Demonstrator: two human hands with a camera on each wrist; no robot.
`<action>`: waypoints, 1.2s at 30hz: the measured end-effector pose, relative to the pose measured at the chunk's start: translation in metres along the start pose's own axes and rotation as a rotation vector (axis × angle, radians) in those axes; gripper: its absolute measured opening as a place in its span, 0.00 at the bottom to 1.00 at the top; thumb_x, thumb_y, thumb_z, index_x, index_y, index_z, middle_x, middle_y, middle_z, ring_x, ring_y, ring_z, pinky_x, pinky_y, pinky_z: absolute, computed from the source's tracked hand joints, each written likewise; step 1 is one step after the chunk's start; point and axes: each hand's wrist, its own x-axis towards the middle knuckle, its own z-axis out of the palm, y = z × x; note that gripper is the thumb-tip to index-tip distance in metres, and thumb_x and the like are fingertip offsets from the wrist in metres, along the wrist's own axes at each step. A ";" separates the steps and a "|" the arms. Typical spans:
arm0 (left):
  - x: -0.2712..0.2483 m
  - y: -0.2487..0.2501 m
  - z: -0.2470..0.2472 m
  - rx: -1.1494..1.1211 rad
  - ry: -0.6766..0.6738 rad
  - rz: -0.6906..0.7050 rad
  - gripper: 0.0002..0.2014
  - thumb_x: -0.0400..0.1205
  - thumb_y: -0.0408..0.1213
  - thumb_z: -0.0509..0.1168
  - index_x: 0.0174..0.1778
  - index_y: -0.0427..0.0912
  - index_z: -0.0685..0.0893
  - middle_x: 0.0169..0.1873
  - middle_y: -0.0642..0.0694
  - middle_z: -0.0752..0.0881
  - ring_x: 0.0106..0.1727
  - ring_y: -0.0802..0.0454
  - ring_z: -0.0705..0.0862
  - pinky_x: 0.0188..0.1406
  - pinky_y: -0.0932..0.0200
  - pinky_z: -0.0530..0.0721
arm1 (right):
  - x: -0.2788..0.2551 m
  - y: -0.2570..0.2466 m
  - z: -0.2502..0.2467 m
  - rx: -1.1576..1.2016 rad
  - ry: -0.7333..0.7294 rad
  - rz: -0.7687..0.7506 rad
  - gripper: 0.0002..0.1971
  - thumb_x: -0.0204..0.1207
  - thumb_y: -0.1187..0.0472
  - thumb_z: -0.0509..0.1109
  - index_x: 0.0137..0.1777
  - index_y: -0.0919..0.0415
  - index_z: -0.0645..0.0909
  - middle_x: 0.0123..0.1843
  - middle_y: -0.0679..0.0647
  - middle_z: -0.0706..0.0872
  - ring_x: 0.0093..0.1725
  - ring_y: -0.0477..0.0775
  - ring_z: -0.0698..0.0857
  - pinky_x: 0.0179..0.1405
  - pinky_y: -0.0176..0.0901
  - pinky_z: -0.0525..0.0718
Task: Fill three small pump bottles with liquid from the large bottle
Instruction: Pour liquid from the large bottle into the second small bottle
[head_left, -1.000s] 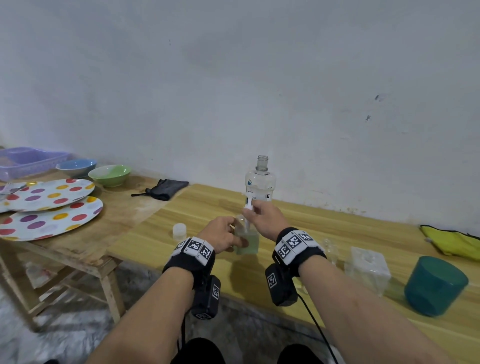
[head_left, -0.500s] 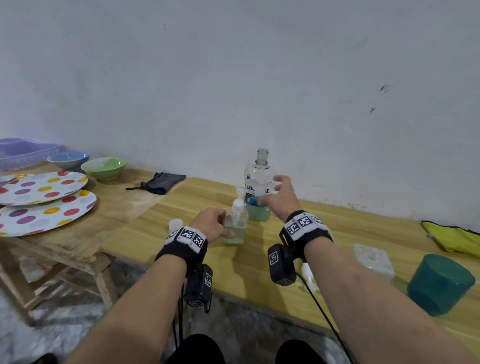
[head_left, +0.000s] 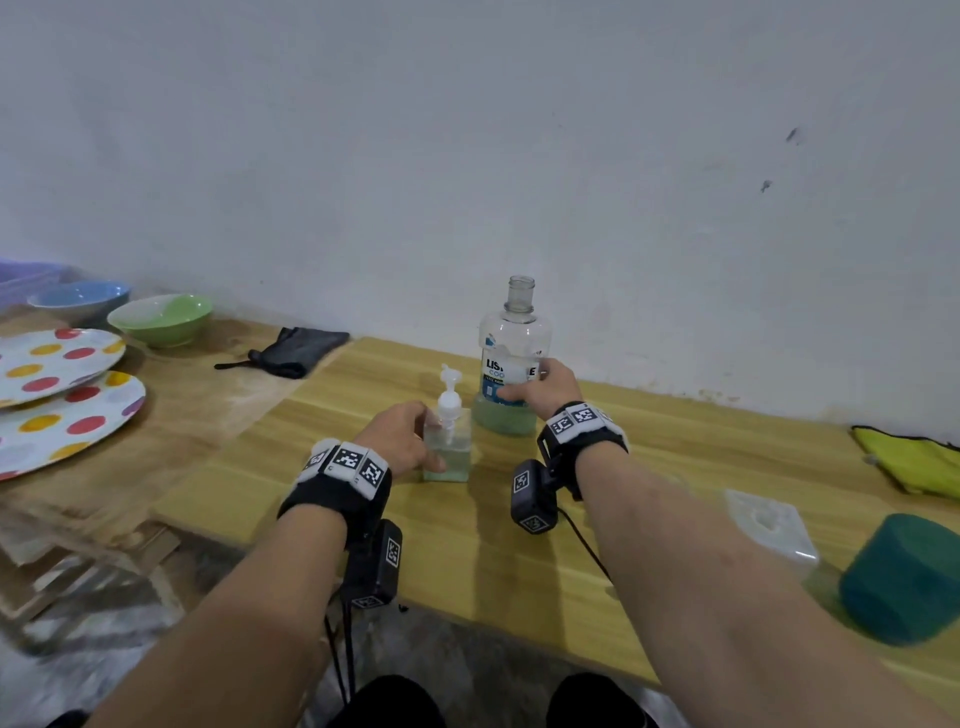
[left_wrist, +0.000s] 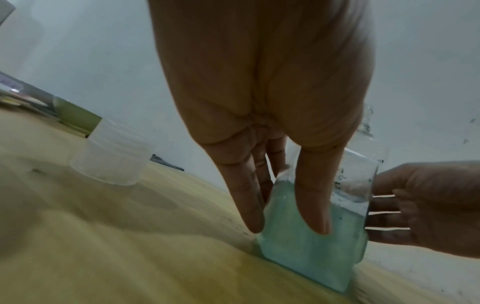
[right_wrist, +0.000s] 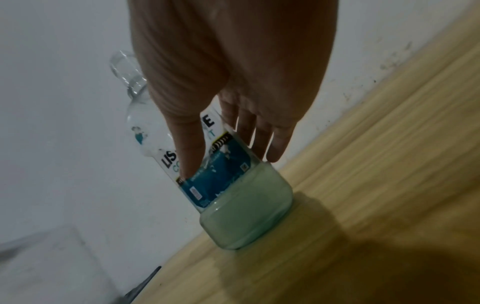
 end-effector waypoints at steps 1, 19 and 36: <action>0.002 -0.001 -0.001 -0.004 -0.008 -0.001 0.25 0.67 0.32 0.82 0.57 0.44 0.81 0.54 0.47 0.85 0.55 0.45 0.85 0.58 0.50 0.81 | 0.003 0.002 0.001 0.017 0.005 -0.010 0.30 0.61 0.65 0.85 0.64 0.64 0.80 0.61 0.57 0.87 0.60 0.59 0.86 0.62 0.55 0.84; -0.046 0.041 0.010 0.322 0.217 -0.231 0.22 0.70 0.35 0.80 0.56 0.34 0.81 0.54 0.38 0.86 0.49 0.41 0.83 0.45 0.51 0.82 | -0.043 -0.049 -0.103 -0.063 0.173 -0.210 0.29 0.55 0.62 0.85 0.60 0.60 0.85 0.57 0.57 0.87 0.55 0.59 0.87 0.55 0.54 0.88; -0.063 0.158 0.132 0.227 -0.273 0.301 0.35 0.70 0.40 0.81 0.73 0.42 0.76 0.65 0.45 0.83 0.63 0.46 0.82 0.63 0.51 0.82 | -0.089 -0.007 -0.247 -0.231 0.250 -0.165 0.24 0.50 0.61 0.87 0.48 0.54 0.86 0.52 0.57 0.90 0.51 0.59 0.88 0.52 0.56 0.89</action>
